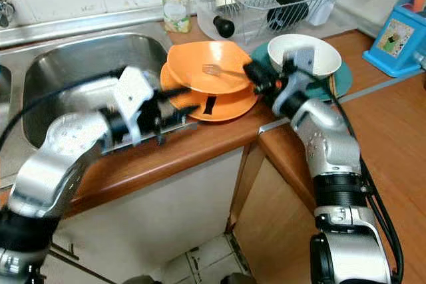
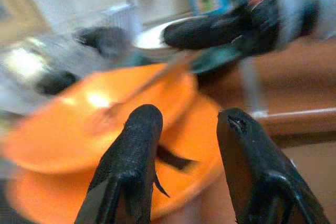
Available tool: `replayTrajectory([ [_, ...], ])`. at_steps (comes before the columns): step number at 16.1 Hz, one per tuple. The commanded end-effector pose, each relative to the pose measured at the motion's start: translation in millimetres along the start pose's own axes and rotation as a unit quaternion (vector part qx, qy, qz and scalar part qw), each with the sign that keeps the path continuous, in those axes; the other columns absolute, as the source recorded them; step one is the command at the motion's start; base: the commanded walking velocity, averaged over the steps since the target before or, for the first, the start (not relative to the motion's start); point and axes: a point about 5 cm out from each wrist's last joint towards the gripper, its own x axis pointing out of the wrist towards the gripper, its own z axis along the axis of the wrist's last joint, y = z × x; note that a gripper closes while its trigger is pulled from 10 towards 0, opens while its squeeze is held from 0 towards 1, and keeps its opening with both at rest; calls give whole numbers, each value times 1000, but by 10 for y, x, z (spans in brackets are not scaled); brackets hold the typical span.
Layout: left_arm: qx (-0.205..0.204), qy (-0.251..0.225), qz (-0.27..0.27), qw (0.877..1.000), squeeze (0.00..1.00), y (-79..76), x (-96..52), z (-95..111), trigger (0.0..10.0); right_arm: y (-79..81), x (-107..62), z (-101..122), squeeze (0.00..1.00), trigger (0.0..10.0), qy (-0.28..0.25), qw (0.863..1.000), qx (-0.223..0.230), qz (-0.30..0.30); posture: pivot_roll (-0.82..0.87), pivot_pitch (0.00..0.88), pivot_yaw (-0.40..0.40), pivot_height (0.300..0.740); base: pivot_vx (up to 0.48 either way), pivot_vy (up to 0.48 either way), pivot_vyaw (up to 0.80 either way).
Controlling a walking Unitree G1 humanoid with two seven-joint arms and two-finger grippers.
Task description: Kitchen organization
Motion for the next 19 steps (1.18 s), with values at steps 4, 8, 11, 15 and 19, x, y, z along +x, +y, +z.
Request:
replayTrajectory([
  [4,150,24,31,988,0,93,180,21,10000,398,68,108,0,0,-22,999,5,42,-36,26,14,740,0,0,0],
  [8,178,20,27,984,0,84,271,16,10000,490,68,30,0,0,-2,999,2,35,-36,26,23,740,0,0,0],
  [11,143,-2,36,989,0,84,221,1,10000,478,0,0,0,10000,18,1000,-4,10,-36,30,21,740,0,0,0],
  [15,115,0,3,993,0,-18,120,-62,10000,354,-96,-42,1000,10000,24,999,7,-20,-34,33,20,740,0,0,0],
  [19,96,3,-5,995,0,-69,62,-110,10000,239,-189,-110,1000,10000,35,998,18,-48,-39,35,22,740,0,0,0],
])
